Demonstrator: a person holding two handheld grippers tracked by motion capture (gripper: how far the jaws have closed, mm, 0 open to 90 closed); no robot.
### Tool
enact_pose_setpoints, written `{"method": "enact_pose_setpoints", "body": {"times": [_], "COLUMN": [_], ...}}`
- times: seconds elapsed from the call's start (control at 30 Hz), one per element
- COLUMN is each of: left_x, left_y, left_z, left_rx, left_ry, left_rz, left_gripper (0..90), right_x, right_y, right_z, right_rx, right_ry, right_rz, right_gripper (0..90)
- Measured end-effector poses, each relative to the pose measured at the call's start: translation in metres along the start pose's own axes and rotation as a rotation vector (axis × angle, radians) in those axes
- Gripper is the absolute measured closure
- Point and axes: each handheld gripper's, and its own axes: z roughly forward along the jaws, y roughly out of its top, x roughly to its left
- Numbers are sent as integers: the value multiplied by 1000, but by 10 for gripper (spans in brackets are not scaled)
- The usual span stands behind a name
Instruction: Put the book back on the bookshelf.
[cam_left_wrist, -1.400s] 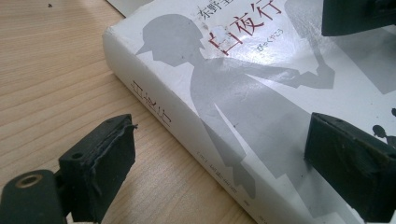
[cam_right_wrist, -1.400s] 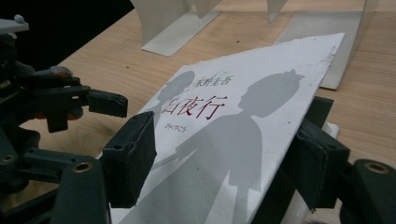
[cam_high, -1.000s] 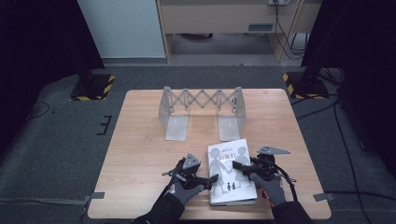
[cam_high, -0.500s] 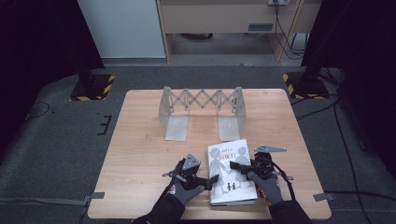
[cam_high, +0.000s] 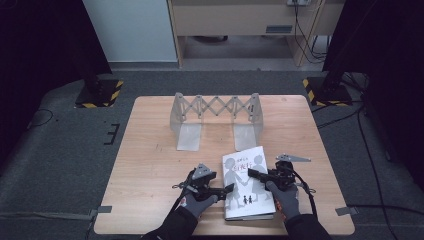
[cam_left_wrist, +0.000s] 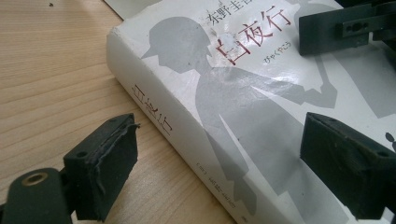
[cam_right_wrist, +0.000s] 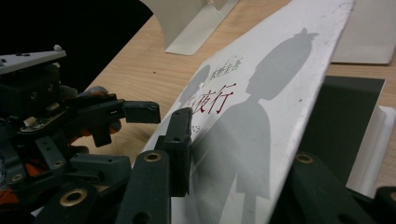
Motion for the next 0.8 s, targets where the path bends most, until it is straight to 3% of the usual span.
{"method": "enact_pose_setpoints", "body": {"times": [0.23,0.37,0.53,0.6,0.73,0.8], "left_x": [0,0,0,2,3,6], "left_y": [0,0,0,0,0,-1], "left_z": [0,2,2,3,3,4], "left_rx": [-17,-31,-43,-43,-45,-41], "left_ry": [-31,-86,-113,-142,-166,-213], "left_rz": [-13,-37,-50,-82,-72,-93], "left_gripper": [69,32,0,0,0,0], "right_x": [7,12,17,18,19,20], "right_y": [5,5,6,6,6,6], "right_z": [-5,-9,-14,-16,-19,-20], "right_rx": [-44,-86,-112,-128,-140,-147], "right_ry": [64,96,118,130,141,165], "right_rz": [-16,-35,-76,-88,-102,-111], "right_gripper": [753,785,797,800,802,807]}}
